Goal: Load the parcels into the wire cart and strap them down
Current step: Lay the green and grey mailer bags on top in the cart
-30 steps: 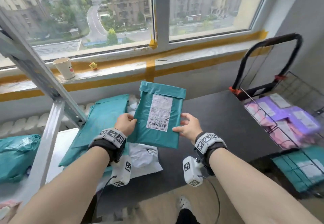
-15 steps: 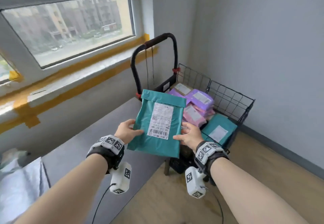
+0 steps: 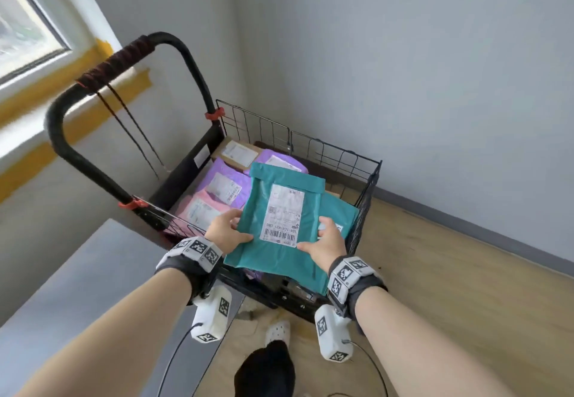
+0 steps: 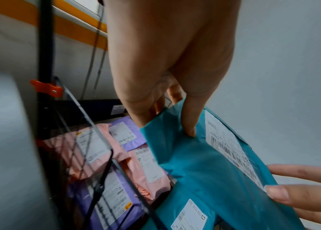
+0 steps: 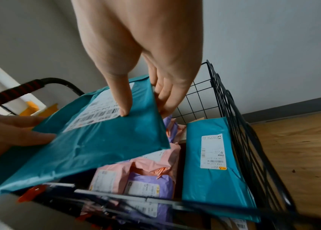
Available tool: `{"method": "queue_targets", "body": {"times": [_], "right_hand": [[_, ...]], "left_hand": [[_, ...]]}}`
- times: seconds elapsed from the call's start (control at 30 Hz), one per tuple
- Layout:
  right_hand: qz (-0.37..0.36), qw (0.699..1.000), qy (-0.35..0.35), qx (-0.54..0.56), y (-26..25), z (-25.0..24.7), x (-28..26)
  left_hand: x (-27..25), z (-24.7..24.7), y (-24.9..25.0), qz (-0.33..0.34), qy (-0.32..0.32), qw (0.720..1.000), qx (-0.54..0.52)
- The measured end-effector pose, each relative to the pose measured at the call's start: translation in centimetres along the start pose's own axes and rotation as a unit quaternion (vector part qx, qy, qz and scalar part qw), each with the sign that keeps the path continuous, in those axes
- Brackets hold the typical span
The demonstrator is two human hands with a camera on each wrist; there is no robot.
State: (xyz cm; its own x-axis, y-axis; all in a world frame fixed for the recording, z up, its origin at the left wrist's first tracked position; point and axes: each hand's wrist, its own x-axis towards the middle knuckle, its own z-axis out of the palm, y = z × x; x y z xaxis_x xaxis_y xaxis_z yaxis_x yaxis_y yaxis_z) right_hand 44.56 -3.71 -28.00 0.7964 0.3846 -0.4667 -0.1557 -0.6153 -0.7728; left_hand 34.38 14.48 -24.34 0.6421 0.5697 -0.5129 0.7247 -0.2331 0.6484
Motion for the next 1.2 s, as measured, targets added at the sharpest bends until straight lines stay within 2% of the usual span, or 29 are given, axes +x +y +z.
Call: {"method": "queue_targets", "body": {"times": [0.17, 0.3, 0.57, 0.77, 1.0, 1.2], "right_hand": [[0.077, 0.996, 0.038, -0.006, 1.0, 0.5, 7.0], [0.140, 0.987, 0.085, -0.002, 2.4, 1.3, 11.8], [0.271, 0.952, 0.142, 0.031, 9.0, 2.9, 19.5], [0.300, 0.942, 0.153, 0.000, 12.6, 4.3, 23.0], [0.295, 0.944, 0.147, -0.018, 14.9, 6.8, 26.5], [0.294, 0.947, 0.123, -0.045, 14.8, 6.4, 26.4]], "left_hand": [[10.8, 3.4, 1.9, 0.026, -0.066, 0.997, 0.029], [17.4, 7.1, 1.8, 0.025, -0.124, 0.991, 0.032], [25.7, 15.0, -0.3, -0.012, -0.229, 0.973, 0.009], [28.6, 18.4, -2.7, -0.046, -0.278, 0.959, -0.006], [30.0, 20.5, -4.1, -0.049, -0.260, 0.964, -0.020], [29.0, 20.4, -2.9, -0.030, -0.228, 0.973, -0.014]]}}
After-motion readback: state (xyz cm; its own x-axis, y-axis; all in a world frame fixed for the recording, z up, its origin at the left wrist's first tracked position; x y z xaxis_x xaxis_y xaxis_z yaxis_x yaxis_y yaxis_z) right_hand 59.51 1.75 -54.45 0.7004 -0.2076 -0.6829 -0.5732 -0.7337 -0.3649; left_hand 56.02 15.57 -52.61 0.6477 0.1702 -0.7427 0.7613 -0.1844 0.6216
